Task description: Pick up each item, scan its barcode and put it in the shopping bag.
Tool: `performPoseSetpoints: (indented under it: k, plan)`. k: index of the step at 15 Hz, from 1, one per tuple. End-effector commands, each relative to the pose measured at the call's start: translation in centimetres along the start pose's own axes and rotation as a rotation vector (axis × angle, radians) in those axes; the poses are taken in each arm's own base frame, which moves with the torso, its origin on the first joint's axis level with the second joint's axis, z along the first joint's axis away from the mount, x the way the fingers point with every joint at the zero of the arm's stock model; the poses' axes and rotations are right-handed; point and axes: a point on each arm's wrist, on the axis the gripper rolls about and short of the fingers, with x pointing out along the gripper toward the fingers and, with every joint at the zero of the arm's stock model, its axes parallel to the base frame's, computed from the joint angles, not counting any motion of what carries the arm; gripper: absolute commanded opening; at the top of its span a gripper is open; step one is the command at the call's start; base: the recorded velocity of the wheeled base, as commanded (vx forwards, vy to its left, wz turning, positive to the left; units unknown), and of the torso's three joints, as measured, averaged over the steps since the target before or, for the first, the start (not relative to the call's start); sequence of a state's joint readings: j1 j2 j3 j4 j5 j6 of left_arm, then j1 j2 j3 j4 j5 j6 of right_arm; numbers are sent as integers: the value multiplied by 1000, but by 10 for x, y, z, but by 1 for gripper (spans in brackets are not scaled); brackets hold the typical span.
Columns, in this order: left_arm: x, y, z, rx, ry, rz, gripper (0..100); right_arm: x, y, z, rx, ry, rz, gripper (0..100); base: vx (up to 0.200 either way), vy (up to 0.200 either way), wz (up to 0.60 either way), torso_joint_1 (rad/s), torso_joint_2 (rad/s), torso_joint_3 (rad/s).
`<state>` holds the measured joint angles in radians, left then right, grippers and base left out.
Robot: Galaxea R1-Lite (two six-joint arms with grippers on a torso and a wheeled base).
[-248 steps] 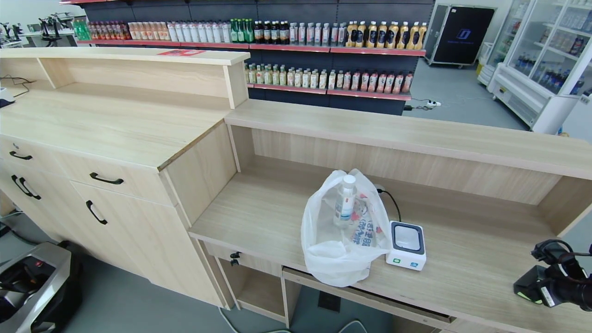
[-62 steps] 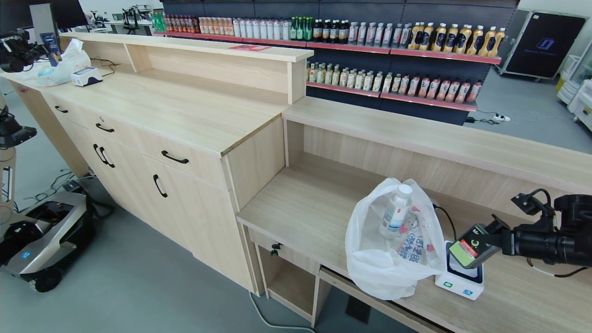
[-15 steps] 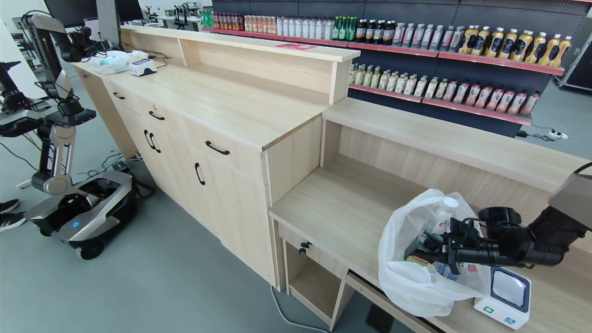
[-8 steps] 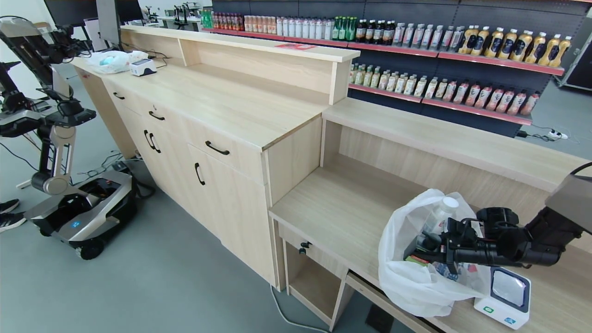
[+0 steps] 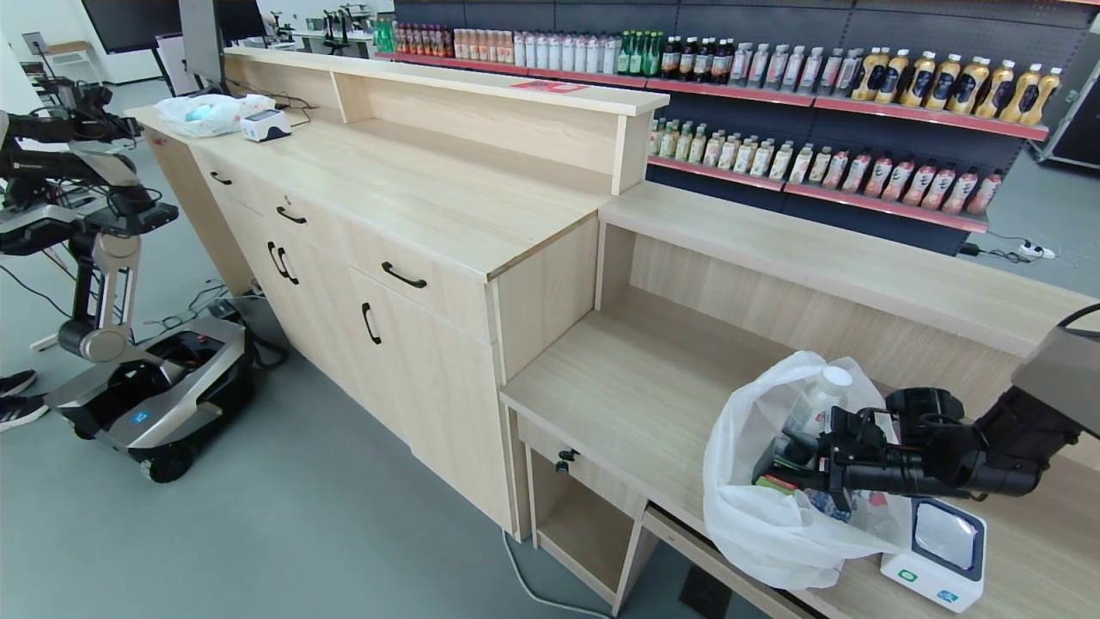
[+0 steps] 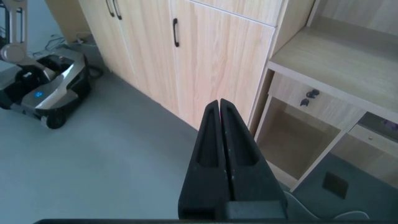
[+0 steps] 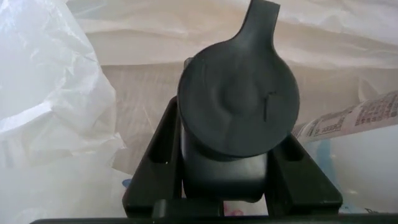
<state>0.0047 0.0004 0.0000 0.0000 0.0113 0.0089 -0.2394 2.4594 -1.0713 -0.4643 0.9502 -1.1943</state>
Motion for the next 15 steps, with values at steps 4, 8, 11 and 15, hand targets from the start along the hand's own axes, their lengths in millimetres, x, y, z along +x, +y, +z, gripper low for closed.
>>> performPoseSetpoints:
  k: [4, 8, 11, 15]
  plan:
    - [0, 0, 0, 0, 0, -1, 0, -13, -6, 13, 65, -10, -24, 100, 0, 0, 0, 0, 0, 0]
    - [0, 0, 0, 0, 0, -1, 0, -46, -20, 62, 195, -78, -73, 100, 0, 0, 0, 0, 0, 0]
    - [0, 0, 0, 0, 0, -1, 0, -69, -3, 93, 229, -112, -65, 100, 0, 0, 0, 0, 0, 0]
    - [0, 0, 0, 0, 0, -1, 0, -107, 13, 130, 256, -140, -122, 100, 0, 0, 0, 0, 0, 0]
